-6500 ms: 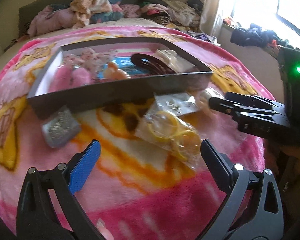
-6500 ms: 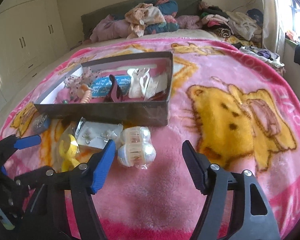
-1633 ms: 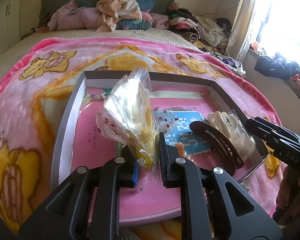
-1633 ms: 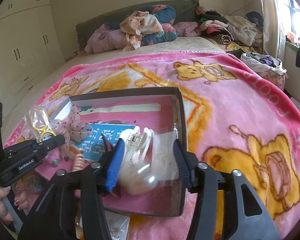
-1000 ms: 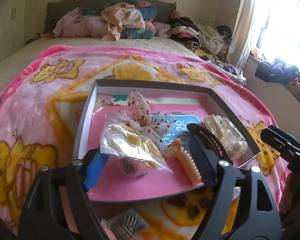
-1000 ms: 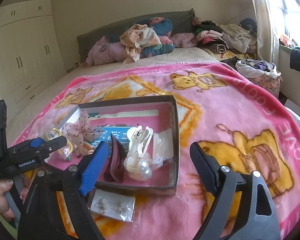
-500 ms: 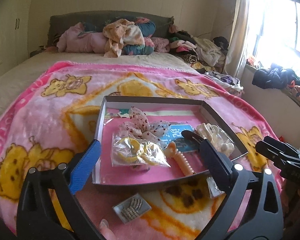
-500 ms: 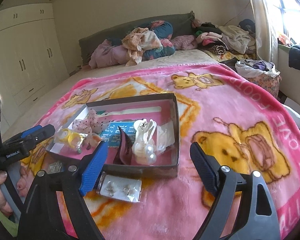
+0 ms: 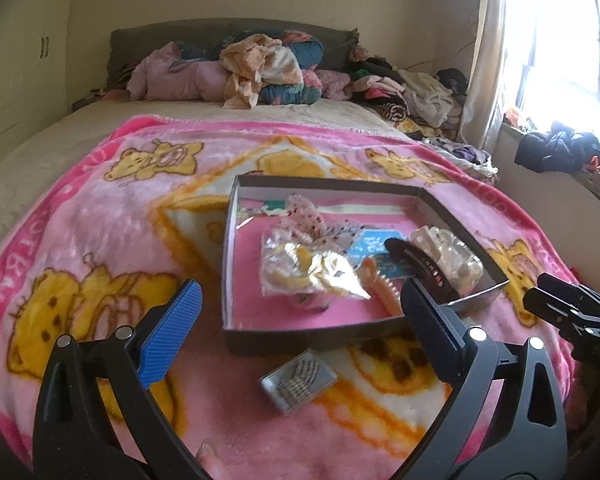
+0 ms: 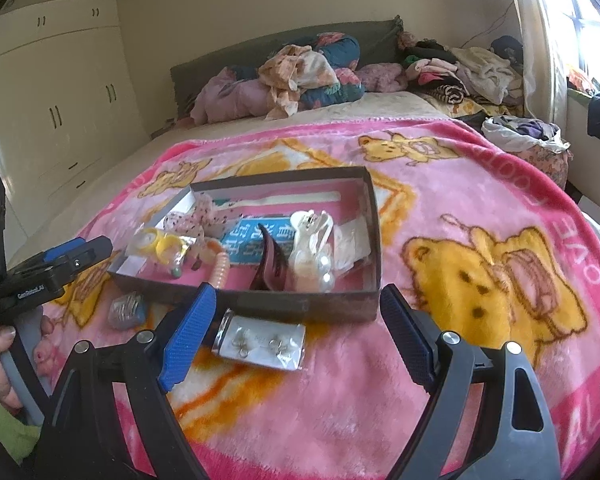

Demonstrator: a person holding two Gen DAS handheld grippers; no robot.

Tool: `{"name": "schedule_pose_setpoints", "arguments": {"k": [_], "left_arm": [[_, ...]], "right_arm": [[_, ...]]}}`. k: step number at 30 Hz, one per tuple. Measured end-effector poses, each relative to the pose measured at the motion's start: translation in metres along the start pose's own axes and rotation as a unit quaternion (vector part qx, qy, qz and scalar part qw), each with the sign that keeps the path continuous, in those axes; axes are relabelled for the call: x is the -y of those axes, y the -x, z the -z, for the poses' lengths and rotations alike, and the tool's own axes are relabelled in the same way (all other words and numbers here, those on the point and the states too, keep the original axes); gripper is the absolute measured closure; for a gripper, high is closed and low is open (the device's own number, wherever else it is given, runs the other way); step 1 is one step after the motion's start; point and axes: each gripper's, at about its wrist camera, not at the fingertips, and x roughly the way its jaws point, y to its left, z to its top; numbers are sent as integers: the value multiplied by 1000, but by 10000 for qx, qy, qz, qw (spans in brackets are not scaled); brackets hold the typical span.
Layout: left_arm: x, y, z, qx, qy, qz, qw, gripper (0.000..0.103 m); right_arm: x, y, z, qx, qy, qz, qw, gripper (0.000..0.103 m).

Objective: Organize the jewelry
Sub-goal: 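Move both tools back toward the last items beside the box, then grasp the clear rhinestone clip case with the left tool while the right tool grasps the earring card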

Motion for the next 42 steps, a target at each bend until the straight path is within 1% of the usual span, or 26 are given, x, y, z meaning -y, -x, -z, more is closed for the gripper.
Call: {"name": "schedule_pose_setpoints", "arguments": {"k": [5, 12, 15, 18, 22, 25, 26, 27, 28, 29, 30, 31, 32, 33, 35, 37, 42], "left_arm": [[-9, -3, 11, -194, 25, -134, 9997, 12], [-20, -13, 28, -521, 64, -205, 9984, 12], [-24, -20, 40, -718, 63, -208, 9972, 12], [-27, -25, 46, -824, 88, -158, 9964, 12], [-25, -28, 45, -839, 59, -51, 9964, 12], [-20, -32, 46, -920, 19, 96, 9957, 13], [-19, -34, 47, -952, 25, 160, 9953, 17], [-17, -36, 48, -976, 24, 208, 9950, 27], [-15, -39, 49, -1022, -12, 231, 9945, 32], [-13, -40, 50, -1034, -50, 207, 9944, 41], [-12, -41, 50, -1029, -73, 193, 9945, 51], [-11, -41, 49, -1020, -66, 263, 9944, 57], [-11, -41, 49, -1017, -63, 285, 9944, 59], [-11, -41, 49, -1015, -77, 284, 9944, 60], [-10, -41, 49, -1012, -89, 293, 9944, 60], [-9, -41, 49, -1014, -83, 300, 9944, 60], [-8, -41, 48, -1006, -98, 339, 9943, 60]], "right_arm": [[-6, -6, 11, -151, 63, -34, 9999, 22], [-18, -26, 26, -485, 152, -128, 9986, 22], [-22, -35, 32, -607, 174, -189, 9978, 22], [-27, -44, 36, -712, 244, -206, 9970, 22], [-33, -54, 39, -794, 341, -181, 9961, 22], [-36, -60, 39, -824, 339, -154, 9959, 22], [-36, -62, 38, -828, 337, -147, 9959, 22], [-37, -64, 38, -834, 336, -135, 9959, 22], [-37, -65, 37, -833, 330, -130, 9959, 21], [-37, -66, 37, -833, 324, -126, 9959, 21], [-37, -67, 37, -840, 321, -120, 9959, 22], [-37, -68, 36, -849, 324, -113, 9958, 22], [-37, -69, 36, -855, 335, -91, 9957, 23], [-36, -71, 36, -863, 346, -74, 9956, 27], [-36, -72, 35, -885, 362, -66, 9954, 29], [-36, -72, 36, -886, 420, -49, 9952, 36], [-37, -69, 37, -868, 524, -102, 9948, 39]]}}
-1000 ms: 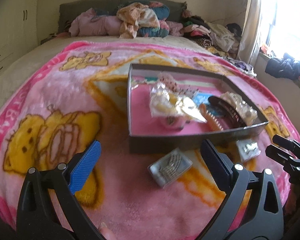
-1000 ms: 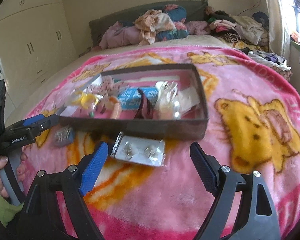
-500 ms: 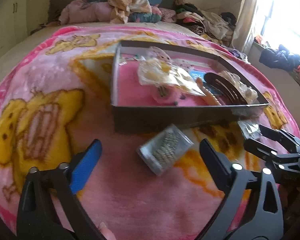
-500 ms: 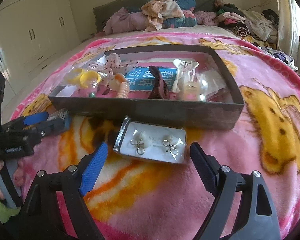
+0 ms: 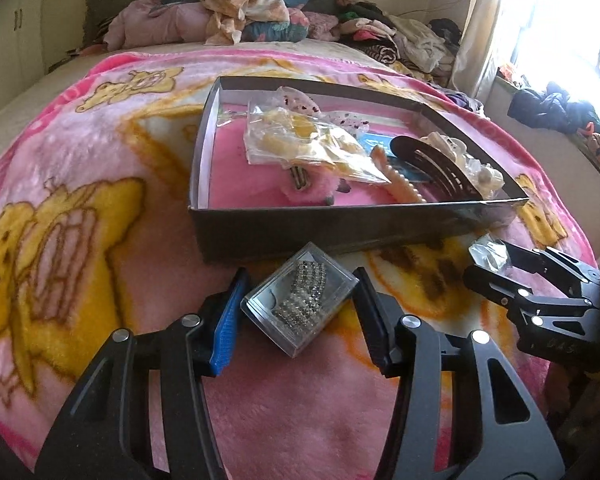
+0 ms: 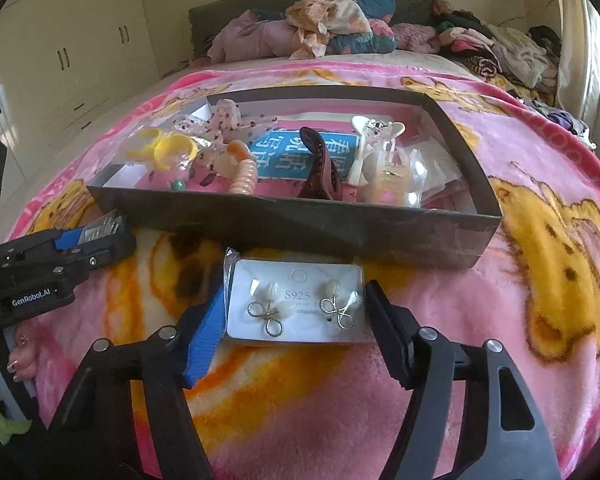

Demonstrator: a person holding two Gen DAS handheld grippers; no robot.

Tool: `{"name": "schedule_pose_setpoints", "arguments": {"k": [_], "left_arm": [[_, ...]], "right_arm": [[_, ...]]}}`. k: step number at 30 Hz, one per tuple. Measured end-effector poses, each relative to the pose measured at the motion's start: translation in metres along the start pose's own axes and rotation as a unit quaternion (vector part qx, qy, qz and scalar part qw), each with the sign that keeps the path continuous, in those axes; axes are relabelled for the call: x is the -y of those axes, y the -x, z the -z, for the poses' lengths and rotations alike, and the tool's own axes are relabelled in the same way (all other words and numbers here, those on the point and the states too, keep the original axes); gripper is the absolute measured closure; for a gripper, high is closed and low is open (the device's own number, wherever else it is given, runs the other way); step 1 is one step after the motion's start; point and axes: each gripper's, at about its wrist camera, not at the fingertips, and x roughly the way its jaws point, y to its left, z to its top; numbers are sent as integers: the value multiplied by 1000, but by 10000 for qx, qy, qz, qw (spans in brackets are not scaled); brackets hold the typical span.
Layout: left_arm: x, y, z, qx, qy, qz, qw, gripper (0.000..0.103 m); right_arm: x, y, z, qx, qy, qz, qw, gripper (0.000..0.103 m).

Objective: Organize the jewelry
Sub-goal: 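Grasp the clear rhinestone clip case with the left tool while the right tool grasps the earring card, then carry the clip case and earring card into the box and release both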

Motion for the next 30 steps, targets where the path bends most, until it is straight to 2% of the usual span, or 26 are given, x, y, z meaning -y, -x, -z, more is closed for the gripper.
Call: {"name": "schedule_pose_setpoints", "arguments": {"k": [12, 30], "left_arm": [[25, 22, -13, 287, -152, 283, 9991, 60], [56, 8, -62, 521, -243, 377, 9976, 60]], "right_arm": [[20, 38, 1, 271, -403, -217, 9986, 39], [63, 64, -39, 790, -586, 169, 9950, 39]]}}
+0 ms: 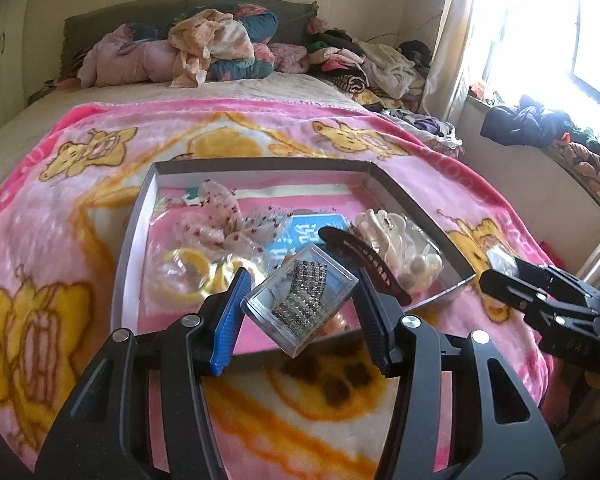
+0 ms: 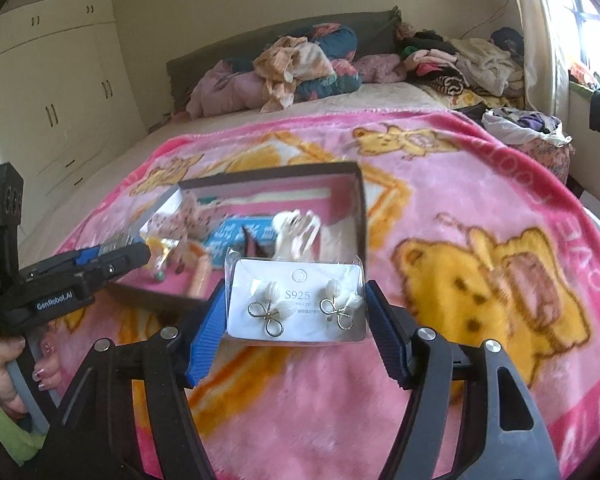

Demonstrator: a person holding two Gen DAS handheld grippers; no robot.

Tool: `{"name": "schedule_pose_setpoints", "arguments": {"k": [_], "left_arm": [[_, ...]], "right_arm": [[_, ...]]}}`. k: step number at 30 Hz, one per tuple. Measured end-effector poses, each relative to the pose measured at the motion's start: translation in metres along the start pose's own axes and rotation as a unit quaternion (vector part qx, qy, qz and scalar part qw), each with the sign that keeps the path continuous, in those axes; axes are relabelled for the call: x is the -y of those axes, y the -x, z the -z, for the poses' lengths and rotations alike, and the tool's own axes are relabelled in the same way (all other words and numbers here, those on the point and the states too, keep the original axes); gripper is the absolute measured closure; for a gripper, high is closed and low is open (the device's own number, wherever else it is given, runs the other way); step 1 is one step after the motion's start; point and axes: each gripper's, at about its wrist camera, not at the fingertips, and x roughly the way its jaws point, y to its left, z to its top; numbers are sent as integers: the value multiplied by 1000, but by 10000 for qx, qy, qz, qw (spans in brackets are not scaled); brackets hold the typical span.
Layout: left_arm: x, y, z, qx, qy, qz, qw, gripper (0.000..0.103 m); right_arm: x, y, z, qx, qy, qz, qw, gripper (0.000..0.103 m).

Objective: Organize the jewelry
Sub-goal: 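Carry the clip case and earring card into the box and release both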

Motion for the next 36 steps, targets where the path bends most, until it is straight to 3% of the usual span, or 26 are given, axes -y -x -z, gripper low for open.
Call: {"name": "schedule_pose_setpoints", "arguments": {"k": [20, 36], "left_arm": [[10, -36, -13, -131, -51, 8, 9999, 60], [2, -50, -13, -204, -4, -101, 9997, 60]], "right_arm": [[14, -36, -37, -13, 138, 183, 9997, 39], [3, -75, -50, -324, 250, 6, 9992, 39]]}}
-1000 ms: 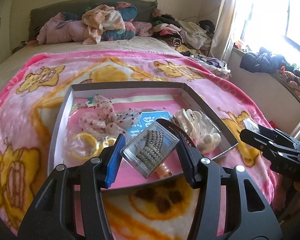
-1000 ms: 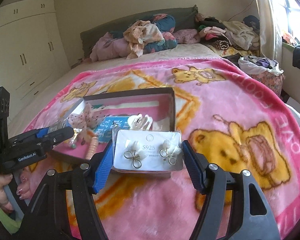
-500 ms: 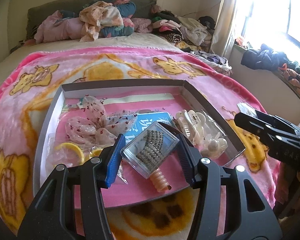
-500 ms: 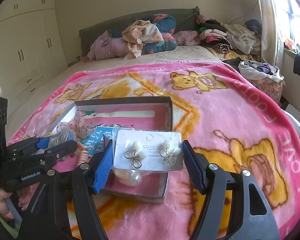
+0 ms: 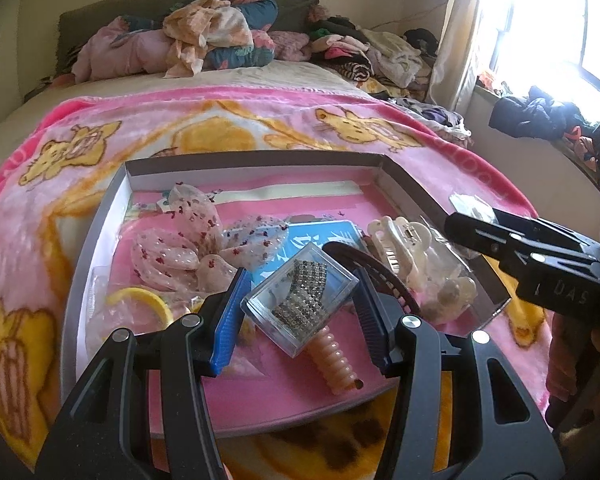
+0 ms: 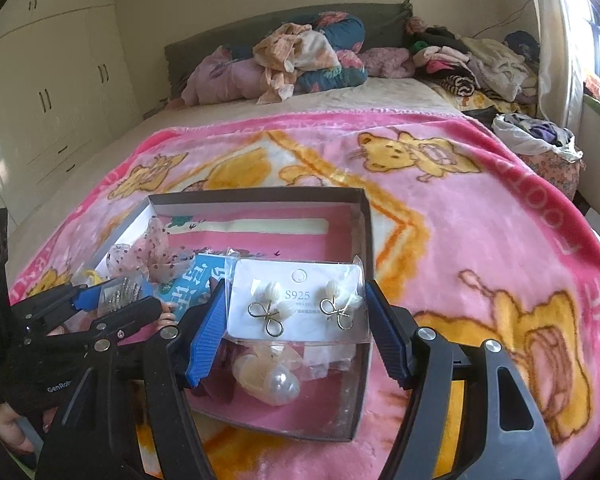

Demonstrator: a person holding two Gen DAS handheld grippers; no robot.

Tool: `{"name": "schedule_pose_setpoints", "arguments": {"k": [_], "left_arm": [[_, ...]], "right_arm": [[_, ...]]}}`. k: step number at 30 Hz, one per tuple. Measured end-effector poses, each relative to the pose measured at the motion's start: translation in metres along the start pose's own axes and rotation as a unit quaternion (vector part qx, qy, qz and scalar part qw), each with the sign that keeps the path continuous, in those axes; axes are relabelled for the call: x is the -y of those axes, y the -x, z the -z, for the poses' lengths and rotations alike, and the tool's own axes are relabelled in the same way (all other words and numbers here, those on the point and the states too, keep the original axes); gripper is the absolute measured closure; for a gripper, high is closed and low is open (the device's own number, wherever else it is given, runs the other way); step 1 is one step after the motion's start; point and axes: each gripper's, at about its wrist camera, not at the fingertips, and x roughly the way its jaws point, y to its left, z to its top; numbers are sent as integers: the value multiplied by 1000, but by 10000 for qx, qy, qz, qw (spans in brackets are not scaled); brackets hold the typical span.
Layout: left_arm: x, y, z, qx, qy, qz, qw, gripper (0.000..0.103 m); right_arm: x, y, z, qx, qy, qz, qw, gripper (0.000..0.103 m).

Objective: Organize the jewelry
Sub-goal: 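Carry the clip case and earring card into the box and release both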

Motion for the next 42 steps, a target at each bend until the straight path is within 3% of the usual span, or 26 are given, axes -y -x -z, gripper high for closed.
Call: {"name": "schedule_pose_setpoints", "arguments": {"k": [32, 42], "left_arm": [[-18, -19, -11, -164, 28, -238, 9996, 59], [-18, -21, -11, -191, -3, -237, 9995, 59]], "right_arm": [[-5, -25, 12, -439, 119, -134, 9989, 35], [0, -8, 16, -314, 32, -191, 9993, 25]]}}
